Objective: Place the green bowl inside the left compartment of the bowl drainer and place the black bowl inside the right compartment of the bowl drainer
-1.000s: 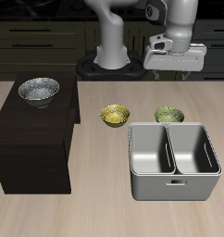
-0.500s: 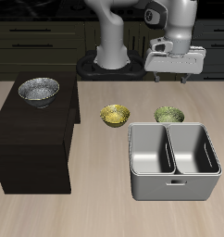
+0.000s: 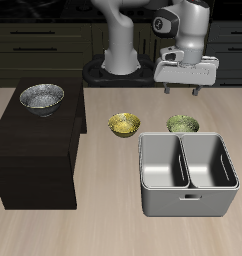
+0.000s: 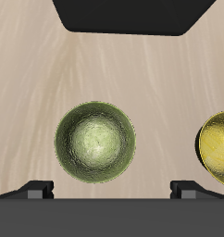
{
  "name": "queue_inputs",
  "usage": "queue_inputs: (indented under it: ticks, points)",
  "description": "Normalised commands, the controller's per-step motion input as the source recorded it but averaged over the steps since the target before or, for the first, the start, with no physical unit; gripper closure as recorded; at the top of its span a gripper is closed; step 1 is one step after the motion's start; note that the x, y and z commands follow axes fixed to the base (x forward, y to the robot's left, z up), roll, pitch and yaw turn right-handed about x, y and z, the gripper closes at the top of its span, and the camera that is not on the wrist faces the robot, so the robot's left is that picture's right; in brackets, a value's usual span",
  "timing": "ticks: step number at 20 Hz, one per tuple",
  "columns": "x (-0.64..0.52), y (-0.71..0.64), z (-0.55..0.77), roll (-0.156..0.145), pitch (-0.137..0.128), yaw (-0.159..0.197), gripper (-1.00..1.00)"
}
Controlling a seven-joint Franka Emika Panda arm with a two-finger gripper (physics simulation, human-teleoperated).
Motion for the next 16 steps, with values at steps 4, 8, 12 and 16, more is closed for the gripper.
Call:
queue_inputs:
  ticks: [4, 8, 12, 16]
  points:
    - [-0.03, -0.02, -0.24, -0.015, 0.013, -0.021, -1.0]
    - [0.0, 0.01, -0.2, -0.013, -0.037, 0.033, -1.0]
    - [0.04, -0.05, -0.15, -0.03, -0.018, 0.008, -1.0]
    - [0.06, 0.04, -0.25, -0.014, 0.002, 0.017, -1.0]
